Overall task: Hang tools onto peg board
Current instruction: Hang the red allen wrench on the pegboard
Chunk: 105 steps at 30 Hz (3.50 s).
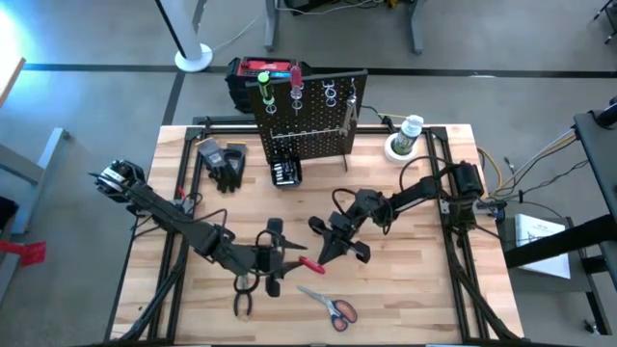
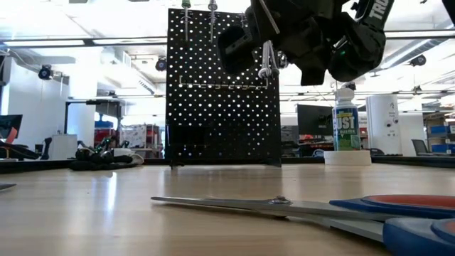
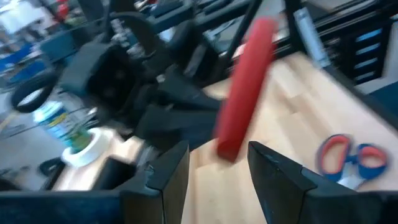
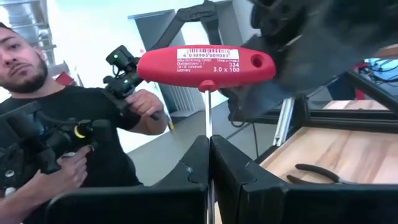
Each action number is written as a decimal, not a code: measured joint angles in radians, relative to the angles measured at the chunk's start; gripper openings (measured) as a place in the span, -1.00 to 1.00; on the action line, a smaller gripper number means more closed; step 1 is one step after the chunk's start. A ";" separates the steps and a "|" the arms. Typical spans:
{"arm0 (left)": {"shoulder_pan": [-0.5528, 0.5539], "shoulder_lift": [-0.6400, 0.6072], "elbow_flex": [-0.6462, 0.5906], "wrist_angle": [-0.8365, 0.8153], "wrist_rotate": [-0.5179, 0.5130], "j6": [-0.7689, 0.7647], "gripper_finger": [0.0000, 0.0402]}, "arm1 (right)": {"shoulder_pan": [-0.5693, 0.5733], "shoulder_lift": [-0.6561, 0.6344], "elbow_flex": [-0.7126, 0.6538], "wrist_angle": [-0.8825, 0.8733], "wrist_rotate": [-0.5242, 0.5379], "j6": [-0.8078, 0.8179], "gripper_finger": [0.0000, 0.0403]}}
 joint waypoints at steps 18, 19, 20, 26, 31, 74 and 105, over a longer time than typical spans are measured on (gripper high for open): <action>0.000 -0.001 0.064 -0.011 0.073 -0.005 -0.69 | -0.011 0.000 0.000 0.000 0.002 0.020 -1.00; 0.000 -0.001 0.071 -0.033 0.073 -0.005 -0.77 | -0.011 0.000 0.000 -0.001 0.002 0.027 -1.00; 0.000 -0.001 0.079 -0.057 0.073 -0.005 -0.80 | -0.010 0.000 0.000 -0.002 0.002 0.033 -1.00; 0.000 -0.002 0.103 -0.101 0.070 -0.035 -0.80 | -0.010 0.000 0.000 0.010 -0.010 0.064 -0.91; 0.003 -0.002 0.140 -0.206 0.064 -0.089 -0.80 | -0.008 -0.039 -0.043 0.011 0.080 0.045 -0.67; 0.205 0.000 0.232 -0.531 0.127 -0.474 -0.80 | 0.081 -0.406 -0.037 -0.759 0.764 -0.436 -0.48; 0.154 -0.026 0.172 -0.605 -0.219 -0.564 -0.06 | -0.202 -0.790 0.159 -1.134 0.761 -0.534 -0.89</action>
